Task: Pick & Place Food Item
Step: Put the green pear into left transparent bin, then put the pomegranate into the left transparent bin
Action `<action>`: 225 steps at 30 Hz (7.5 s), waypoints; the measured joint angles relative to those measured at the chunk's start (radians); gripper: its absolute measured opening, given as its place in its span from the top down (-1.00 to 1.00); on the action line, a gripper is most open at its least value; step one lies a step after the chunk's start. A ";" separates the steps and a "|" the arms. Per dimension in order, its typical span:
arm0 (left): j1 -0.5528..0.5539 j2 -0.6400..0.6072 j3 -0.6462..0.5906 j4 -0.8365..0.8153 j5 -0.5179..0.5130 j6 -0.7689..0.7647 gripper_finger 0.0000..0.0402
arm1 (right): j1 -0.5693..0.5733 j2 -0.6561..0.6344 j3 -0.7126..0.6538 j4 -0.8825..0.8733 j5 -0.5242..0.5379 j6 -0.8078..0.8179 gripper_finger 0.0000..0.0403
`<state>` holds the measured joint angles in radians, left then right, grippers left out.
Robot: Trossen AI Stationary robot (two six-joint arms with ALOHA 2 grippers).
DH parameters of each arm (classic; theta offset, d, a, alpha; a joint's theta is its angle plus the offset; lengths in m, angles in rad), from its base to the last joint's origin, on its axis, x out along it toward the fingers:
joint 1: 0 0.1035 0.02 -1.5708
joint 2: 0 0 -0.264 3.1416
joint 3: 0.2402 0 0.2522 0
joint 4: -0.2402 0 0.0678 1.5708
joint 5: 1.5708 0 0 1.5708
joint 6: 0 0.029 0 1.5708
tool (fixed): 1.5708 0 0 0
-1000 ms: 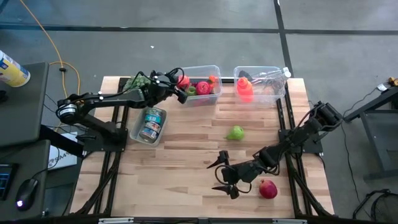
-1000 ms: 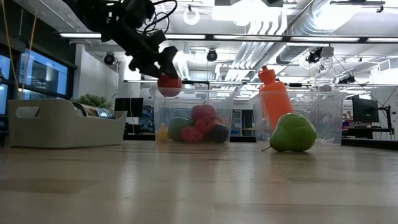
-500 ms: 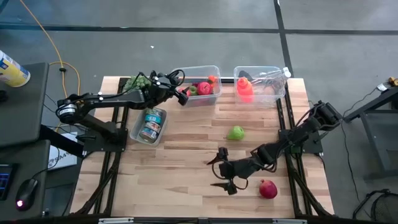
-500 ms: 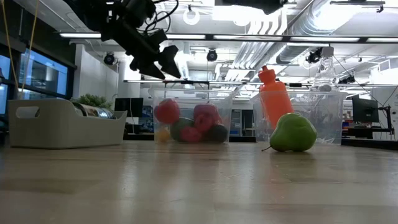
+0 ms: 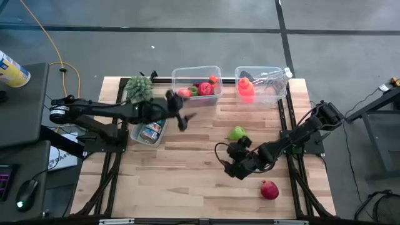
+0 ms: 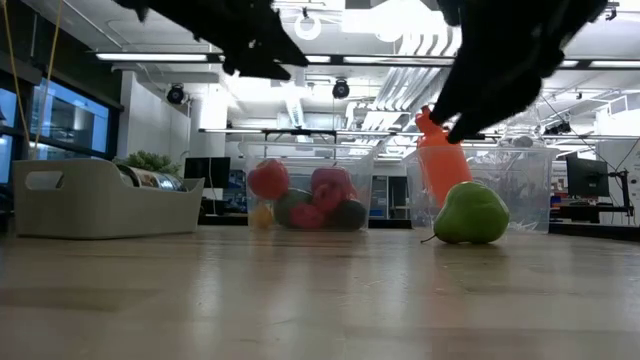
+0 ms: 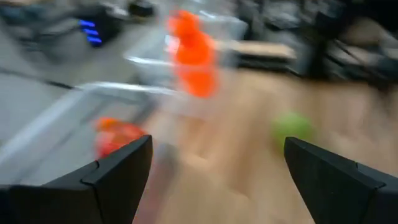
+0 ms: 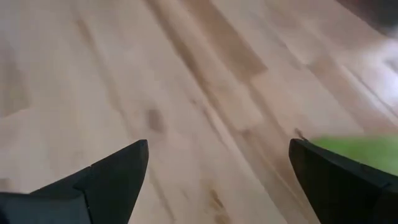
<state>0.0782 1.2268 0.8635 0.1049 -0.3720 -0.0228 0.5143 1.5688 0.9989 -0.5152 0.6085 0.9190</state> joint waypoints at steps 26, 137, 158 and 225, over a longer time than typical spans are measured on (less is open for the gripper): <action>-0.529 -0.009 0.000 -0.258 0.354 -0.173 -0.76 | -0.199 0.000 0.000 -0.308 -0.119 -0.729 -0.86; -0.495 -0.004 -0.002 -0.311 0.385 -0.282 -0.76 | -0.675 0.211 0.204 0.665 -0.961 -1.133 -0.61; -0.507 -0.004 0.000 -0.446 0.377 -0.213 -0.76 | -0.923 0.213 0.390 0.625 -0.606 -0.991 -0.75; -0.422 0.158 -0.002 -0.088 0.367 -0.233 -0.76 | 0.676 -0.056 0.189 -0.580 -0.226 1.031 -0.89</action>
<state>-0.3434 1.3849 0.8619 0.0167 -0.0048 -0.2556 1.1904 1.5125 1.1877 -1.0947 0.3822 1.9497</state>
